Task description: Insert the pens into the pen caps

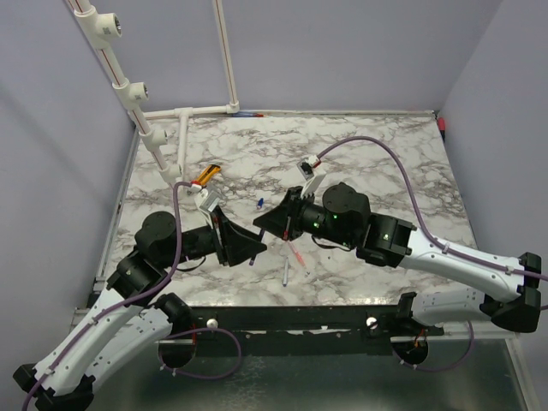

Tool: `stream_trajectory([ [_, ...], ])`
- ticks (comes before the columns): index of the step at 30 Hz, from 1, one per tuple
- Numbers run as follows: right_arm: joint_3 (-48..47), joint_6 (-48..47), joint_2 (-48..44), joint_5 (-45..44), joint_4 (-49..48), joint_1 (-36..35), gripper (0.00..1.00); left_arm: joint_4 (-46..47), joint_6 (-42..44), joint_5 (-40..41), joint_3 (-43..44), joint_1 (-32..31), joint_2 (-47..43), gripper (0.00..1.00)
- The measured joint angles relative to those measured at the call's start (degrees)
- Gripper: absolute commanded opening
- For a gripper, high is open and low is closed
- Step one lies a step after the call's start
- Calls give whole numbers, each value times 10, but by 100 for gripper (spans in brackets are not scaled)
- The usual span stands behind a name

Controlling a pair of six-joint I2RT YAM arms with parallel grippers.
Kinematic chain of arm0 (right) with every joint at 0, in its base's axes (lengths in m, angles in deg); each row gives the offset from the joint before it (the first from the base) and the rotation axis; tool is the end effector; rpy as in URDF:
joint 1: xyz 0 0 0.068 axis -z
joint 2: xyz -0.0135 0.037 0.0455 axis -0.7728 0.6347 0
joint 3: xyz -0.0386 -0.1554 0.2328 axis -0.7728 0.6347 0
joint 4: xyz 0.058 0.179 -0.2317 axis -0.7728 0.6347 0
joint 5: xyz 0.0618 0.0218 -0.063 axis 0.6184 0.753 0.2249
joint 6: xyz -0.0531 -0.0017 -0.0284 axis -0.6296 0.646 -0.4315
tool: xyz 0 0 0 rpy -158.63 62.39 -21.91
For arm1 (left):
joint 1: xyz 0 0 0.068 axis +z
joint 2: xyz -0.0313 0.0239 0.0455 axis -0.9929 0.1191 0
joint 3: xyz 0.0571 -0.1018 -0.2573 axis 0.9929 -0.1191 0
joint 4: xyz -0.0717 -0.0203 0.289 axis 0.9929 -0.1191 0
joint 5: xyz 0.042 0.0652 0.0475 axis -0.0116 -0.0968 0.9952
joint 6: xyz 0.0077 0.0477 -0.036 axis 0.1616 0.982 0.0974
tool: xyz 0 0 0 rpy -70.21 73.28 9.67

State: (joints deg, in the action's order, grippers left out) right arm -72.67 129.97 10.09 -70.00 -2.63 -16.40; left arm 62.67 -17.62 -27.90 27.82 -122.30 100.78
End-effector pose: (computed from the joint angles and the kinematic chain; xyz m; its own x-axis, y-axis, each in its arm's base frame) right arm 0.1298 0.2932 0.3926 -0.6601 0.1997 -0.7241 -0.5771 0.4823 0.6591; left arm 0.1136 -0.1216 0.3571 -0.5712 -0.1513 -0.8067 0.7436 0.3206 -0.5867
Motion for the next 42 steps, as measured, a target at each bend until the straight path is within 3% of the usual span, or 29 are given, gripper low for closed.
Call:
stream_trajectory([
  [6, -31, -16, 16, 0, 11, 0, 1, 0, -5, -18, 0, 0, 3, 46],
  [16, -48, -33, 36, 3, 19, 0, 1, -1, -10, -35, 0, 0, 10, 36],
  [22, -52, -40, 38, 9, 26, 0, 1, -1, -10, -37, 0, 0, 18, 26],
  [24, -52, -43, 38, 11, 27, 0, 1, -2, -10, -37, 0, 0, 22, 19],
  [26, -52, -45, 38, 12, 30, 0, 1, -4, -11, -36, 0, 0, 26, 3],
  [27, -52, -47, 38, 13, 31, 0, 1, -5, -10, -36, 0, 0, 29, 0],
  [33, -52, -51, 38, 15, 41, 3, 1, 1, -6, -37, 0, 0, 48, 0],
  [35, -52, -52, 38, 14, 45, 4, 11, 2, -5, -36, 0, 0, 52, 0],
  [39, -52, -56, 38, 7, 56, 4, 43, 3, -4, -34, -4, 0, 59, 0],
  [42, -52, -60, 36, -9, 69, 4, 53, 2, -3, -21, -10, -1, 63, 0],
])
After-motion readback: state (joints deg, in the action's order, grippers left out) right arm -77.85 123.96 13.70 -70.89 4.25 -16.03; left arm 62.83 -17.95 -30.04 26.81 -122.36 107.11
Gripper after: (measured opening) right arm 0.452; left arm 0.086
